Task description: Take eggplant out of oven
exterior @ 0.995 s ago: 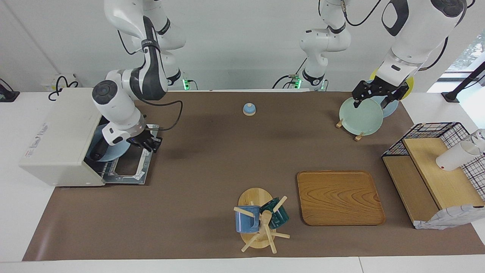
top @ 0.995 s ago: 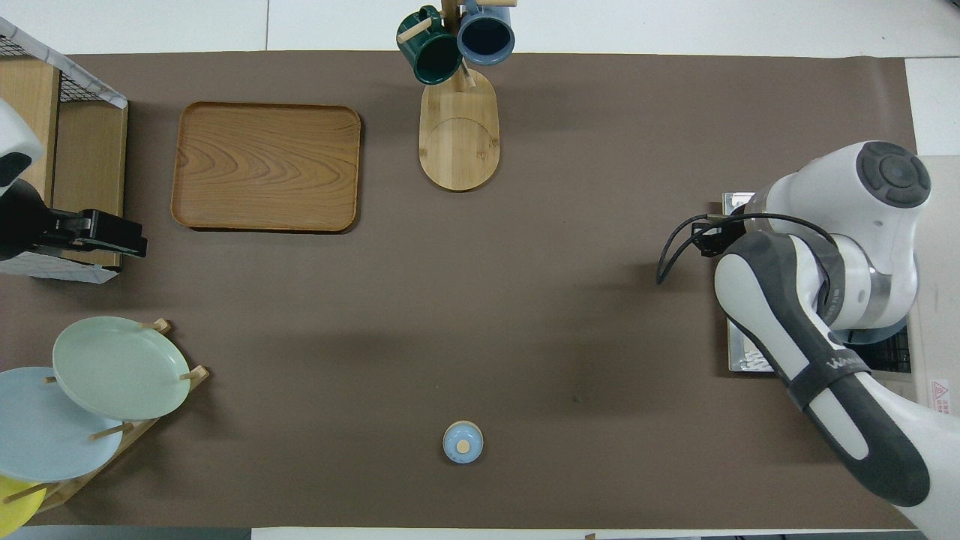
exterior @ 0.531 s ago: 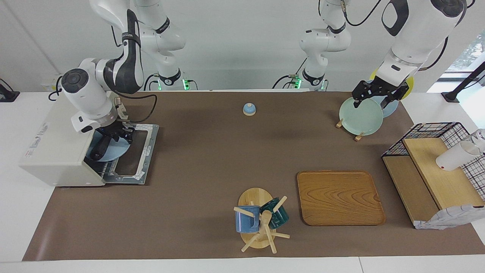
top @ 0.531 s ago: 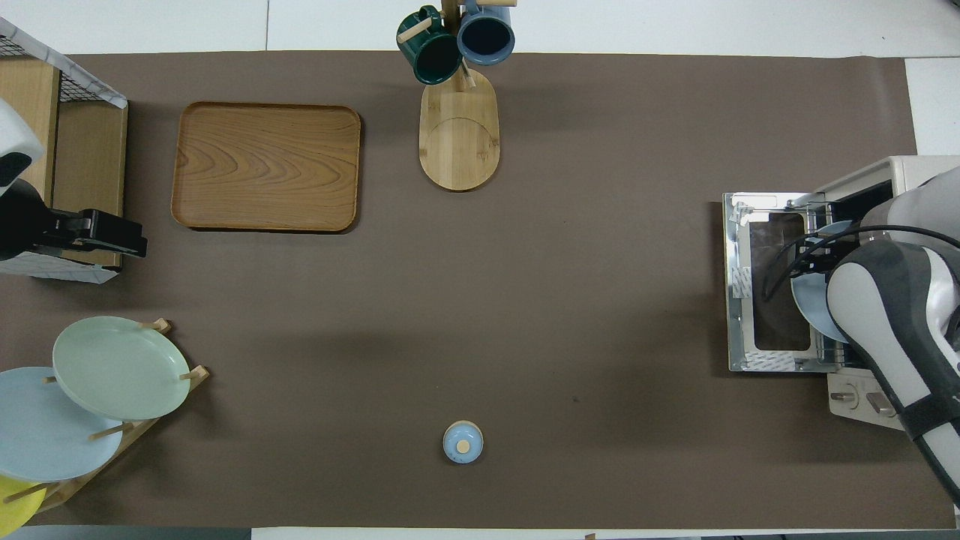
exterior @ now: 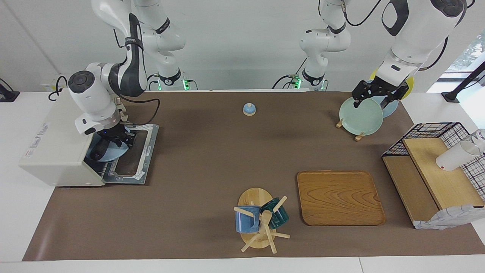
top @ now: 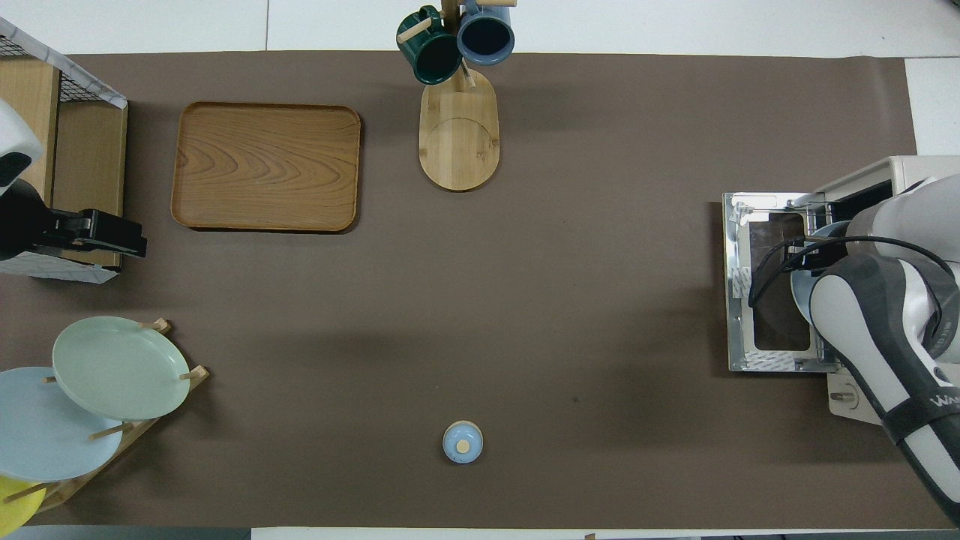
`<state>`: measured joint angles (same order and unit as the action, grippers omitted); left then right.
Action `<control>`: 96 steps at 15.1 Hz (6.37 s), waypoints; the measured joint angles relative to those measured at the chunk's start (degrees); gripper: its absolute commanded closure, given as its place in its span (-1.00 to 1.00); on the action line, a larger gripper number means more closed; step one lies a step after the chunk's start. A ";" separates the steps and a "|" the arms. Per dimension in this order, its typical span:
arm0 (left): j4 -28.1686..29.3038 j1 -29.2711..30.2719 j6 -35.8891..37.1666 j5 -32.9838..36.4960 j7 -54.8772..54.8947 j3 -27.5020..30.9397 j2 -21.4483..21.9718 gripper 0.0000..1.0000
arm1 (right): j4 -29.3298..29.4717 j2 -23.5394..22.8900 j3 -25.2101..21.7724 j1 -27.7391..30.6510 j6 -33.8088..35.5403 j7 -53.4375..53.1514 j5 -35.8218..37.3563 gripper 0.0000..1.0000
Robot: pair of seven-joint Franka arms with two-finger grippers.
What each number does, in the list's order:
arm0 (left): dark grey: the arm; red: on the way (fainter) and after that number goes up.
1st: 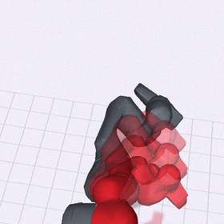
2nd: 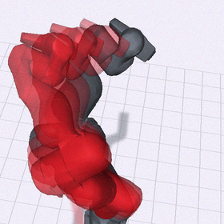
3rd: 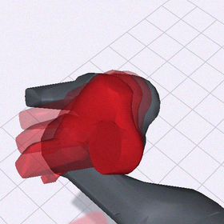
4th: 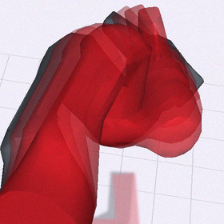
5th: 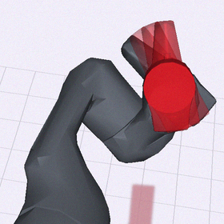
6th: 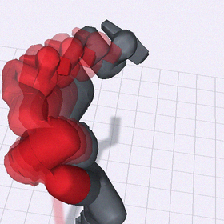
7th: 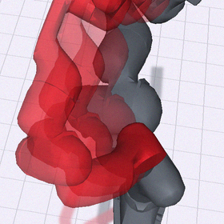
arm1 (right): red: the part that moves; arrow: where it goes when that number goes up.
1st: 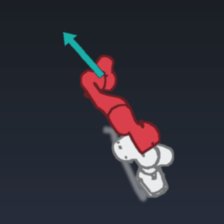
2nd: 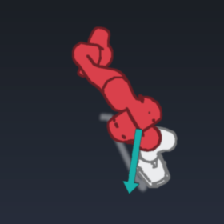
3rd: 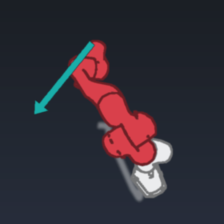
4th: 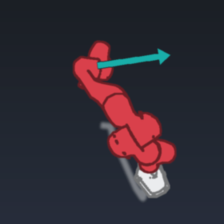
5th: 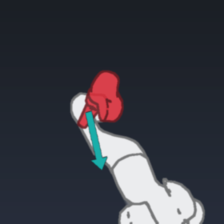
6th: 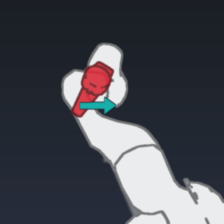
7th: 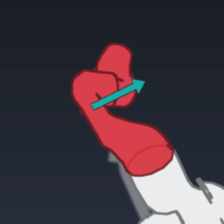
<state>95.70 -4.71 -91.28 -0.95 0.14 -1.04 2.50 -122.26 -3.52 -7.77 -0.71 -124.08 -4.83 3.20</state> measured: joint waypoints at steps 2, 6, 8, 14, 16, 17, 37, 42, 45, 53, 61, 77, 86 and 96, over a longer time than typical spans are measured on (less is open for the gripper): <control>0.00 0.00 0.00 0.00 0.00 0.00 0.00 -1.00 | -0.98 0.00 0.00 0.00 -0.82 0.00 0.00 0.62; 0.00 0.00 0.00 0.00 0.00 0.00 0.00 -1.00 | -1.65 0.05 0.01 -0.12 -0.92 0.01 0.00 1.00; 0.00 0.00 0.00 0.00 0.00 0.00 0.00 -1.00 | -1.38 0.70 0.08 -1.12 -0.31 0.10 0.04 1.00; 0.00 0.00 0.00 0.00 0.00 0.00 0.00 -1.00 | 9.40 -0.35 0.71 -18.27 11.94 -11.39 0.05 1.00; 0.00 0.00 0.00 0.00 0.00 0.00 0.00 -1.00 | 12.99 -2.03 0.91 -25.73 14.02 -20.88 0.01 1.00; 0.00 0.00 0.00 0.00 0.00 0.00 0.00 -1.00 | 14.85 -3.22 1.02 -28.94 14.53 -25.40 0.01 1.00; 0.00 -0.02 0.00 0.00 0.00 -0.04 0.00 -1.00 | 33.94 -24.89 0.87 -44.99 7.92 -47.10 -8.74 0.30; 0.00 -0.02 0.00 0.00 0.00 -0.06 0.00 -1.00 | 29.99 -19.12 0.38 -31.11 15.81 -34.70 -4.21 1.00; 0.00 -0.04 0.01 0.00 0.00 -0.15 0.00 -1.00 | 19.54 -14.55 0.31 -24.26 13.82 -25.71 0.71 1.00; 3.29 -7.13 -2.79 -0.63 -3.01 -1.56 0.93 -1.00 | 2.33 -10.46 0.34 -15.94 3.61 -18.32 13.20 1.00; 14.02 -22.87 -20.17 -5.31 -11.05 -2.07 -0.84 -1.00 | 1.36 -9.91 0.64 -14.98 3.85 -13.25 16.96 1.00; 14.86 -35.44 -47.33 -5.38 -20.33 -1.82 -22.81 -1.00 | 6.95 4.76 1.70 -2.13 17.08 12.87 13.42 1.00; 14.83 -35.52 -48.47 -5.39 -20.96 -1.65 -23.70 1.00 | 24.16 4.16 1.50 0.03 32.52 15.55 3.14 -1.00; 7.46 -24.26 -32.22 -5.53 -18.49 -0.80 -18.11 1.00 | 31.53 4.34 2.41 -0.53 38.91 12.57 -0.87 -1.00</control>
<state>103.16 -28.97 -123.50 -6.47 -18.34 -1.84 -15.61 -90.73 0.82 -5.36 -1.23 -85.17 7.74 2.33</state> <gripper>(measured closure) 0.630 0.000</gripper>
